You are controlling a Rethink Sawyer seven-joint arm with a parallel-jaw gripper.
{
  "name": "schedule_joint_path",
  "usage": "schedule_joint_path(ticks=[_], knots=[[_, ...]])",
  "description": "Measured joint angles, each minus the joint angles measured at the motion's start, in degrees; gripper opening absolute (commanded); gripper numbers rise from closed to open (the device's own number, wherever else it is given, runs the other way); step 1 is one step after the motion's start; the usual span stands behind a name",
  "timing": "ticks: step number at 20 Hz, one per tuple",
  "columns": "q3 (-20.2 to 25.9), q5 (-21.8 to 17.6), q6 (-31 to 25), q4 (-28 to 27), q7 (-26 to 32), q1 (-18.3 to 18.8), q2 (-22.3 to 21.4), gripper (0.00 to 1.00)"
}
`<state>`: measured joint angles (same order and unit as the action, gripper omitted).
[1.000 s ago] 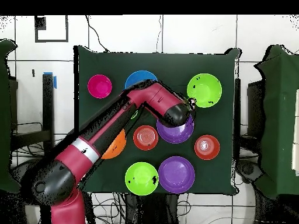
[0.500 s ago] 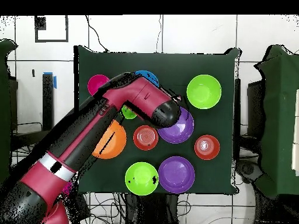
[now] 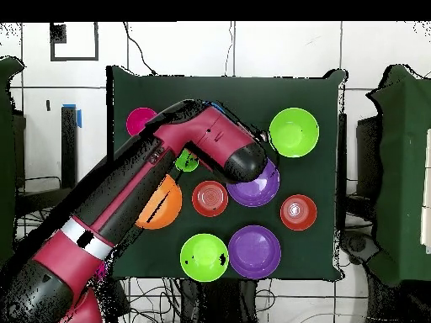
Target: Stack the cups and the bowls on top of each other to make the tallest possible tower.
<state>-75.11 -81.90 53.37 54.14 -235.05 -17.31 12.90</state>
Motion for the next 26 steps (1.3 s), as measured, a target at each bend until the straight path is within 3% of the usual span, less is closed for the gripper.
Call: schedule_joint_path(ticks=[12, 20, 26], knots=[[0.00, 0.29, -1.82, -2.26, 0.00, 4.57, 3.76, 1.00], [-0.01, 0.68, -1.93, -2.73, 0.00, 4.98, 6.54, 1.00], [-0.01, 3.11, -1.93, -3.67, 0.00, 4.99, 9.16, 1.00]])
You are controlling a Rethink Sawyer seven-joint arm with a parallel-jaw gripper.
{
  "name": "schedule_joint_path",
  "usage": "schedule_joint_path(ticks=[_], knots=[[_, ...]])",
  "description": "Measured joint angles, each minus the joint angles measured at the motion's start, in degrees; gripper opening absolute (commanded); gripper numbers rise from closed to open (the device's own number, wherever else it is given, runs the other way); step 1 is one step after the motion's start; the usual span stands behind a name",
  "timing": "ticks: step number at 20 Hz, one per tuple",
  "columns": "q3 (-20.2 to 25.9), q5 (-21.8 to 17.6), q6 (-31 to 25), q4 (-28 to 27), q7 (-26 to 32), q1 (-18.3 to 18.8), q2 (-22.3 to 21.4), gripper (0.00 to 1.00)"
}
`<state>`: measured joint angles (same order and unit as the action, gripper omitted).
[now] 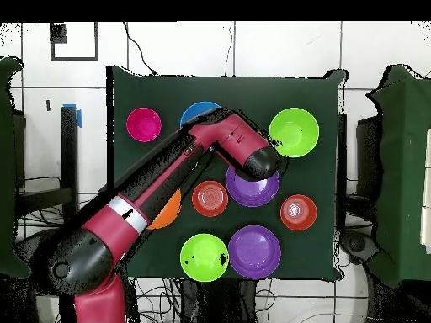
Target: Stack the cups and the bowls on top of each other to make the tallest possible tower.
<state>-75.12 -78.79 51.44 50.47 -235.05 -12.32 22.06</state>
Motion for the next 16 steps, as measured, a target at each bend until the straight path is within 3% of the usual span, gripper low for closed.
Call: schedule_joint_path(ticks=[11, 16], knots=[[-0.11, 1.14, -0.44, -2.04, 0.00, 1.05, 4.00, 1.00], [-0.11, 1.31, -0.44, -1.04, 0.00, 1.34, 3.68, 1.00]])
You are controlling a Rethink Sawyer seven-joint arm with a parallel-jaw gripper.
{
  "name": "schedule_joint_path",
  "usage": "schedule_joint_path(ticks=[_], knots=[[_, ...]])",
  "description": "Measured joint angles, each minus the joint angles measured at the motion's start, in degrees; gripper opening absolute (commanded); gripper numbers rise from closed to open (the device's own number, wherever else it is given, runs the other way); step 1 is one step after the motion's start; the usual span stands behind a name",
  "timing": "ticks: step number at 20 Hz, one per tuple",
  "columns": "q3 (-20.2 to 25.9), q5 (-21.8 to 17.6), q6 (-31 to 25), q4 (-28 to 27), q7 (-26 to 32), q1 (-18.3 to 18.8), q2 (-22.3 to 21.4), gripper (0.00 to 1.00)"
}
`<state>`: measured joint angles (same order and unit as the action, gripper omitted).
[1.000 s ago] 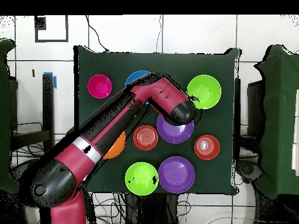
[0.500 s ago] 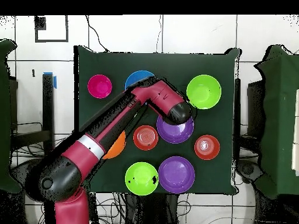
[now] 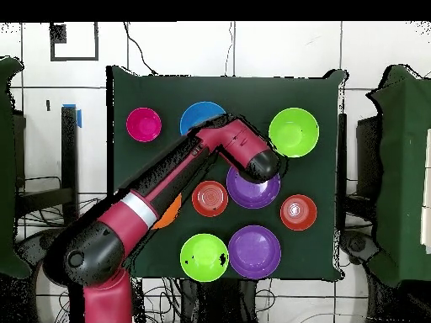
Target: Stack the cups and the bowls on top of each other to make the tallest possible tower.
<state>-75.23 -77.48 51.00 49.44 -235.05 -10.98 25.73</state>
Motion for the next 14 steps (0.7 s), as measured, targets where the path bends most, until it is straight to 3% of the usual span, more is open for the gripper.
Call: schedule_joint_path(ticks=[14], knots=[[0.01, 0.05, 0.00, 2.45, 0.00, 0.86, -3.57, 1.00]])
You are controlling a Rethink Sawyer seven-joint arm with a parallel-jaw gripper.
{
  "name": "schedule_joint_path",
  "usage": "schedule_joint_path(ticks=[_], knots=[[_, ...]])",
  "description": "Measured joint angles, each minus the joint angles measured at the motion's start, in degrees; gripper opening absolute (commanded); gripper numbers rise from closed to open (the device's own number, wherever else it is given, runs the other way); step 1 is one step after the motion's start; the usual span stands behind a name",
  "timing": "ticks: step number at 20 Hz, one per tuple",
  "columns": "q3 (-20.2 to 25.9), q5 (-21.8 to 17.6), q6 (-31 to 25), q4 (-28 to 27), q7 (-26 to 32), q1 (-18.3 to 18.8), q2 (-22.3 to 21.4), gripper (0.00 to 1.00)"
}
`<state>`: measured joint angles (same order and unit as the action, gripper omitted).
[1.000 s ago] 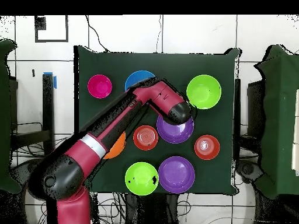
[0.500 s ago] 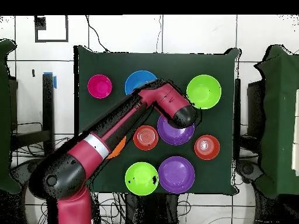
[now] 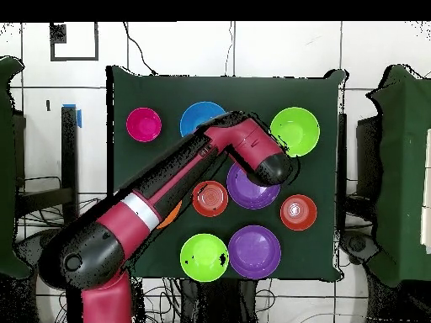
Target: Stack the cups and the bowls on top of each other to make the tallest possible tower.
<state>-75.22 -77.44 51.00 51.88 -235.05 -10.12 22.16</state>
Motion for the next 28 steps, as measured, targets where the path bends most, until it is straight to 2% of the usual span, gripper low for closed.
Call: schedule_joint_path(ticks=[4, 13, 18, 24, 28], knots=[[0.01, -0.02, 0.01, 2.49, 0.00, -0.97, -0.71, 1.00], [0.04, -0.04, 0.02, 11.74, 0.00, -5.91, -2.40, 1.00], [0.17, -0.02, 0.02, 12.76, 0.76, -6.68, -4.31, 1.00], [1.26, -0.06, 0.02, 12.27, 9.27, -6.48, -6.94, 1.00], [1.86, -0.07, 0.01, 10.90, 18.61, -6.10, -8.03, 1.00]])
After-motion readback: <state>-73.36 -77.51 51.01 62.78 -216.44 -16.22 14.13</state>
